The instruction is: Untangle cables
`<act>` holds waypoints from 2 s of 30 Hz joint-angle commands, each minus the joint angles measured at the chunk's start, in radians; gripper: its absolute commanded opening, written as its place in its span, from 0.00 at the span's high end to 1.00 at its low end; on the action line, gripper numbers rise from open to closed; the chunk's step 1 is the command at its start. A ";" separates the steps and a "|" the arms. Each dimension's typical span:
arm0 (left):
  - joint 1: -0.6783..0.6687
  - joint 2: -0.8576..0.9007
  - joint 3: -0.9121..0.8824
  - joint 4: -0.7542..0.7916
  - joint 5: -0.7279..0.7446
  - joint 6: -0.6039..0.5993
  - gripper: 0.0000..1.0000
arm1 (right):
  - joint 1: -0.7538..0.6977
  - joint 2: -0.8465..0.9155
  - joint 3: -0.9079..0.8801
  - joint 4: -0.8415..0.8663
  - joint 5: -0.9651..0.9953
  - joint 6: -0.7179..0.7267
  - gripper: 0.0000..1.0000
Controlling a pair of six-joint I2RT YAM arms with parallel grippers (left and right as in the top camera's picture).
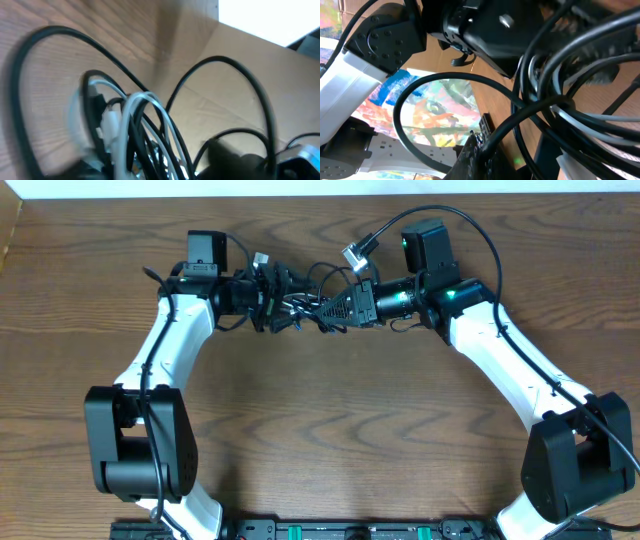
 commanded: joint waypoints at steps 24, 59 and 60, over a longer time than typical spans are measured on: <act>-0.004 -0.004 0.006 -0.244 -0.688 0.548 0.92 | 0.005 -0.012 0.008 0.173 -0.055 0.212 0.99; -0.004 -0.004 0.006 -0.240 -0.888 0.502 0.92 | -0.221 -0.012 0.008 0.132 0.046 0.121 0.99; -0.004 -0.004 0.006 -0.240 -0.888 0.502 0.92 | -0.219 -0.012 0.008 0.107 0.069 0.108 0.99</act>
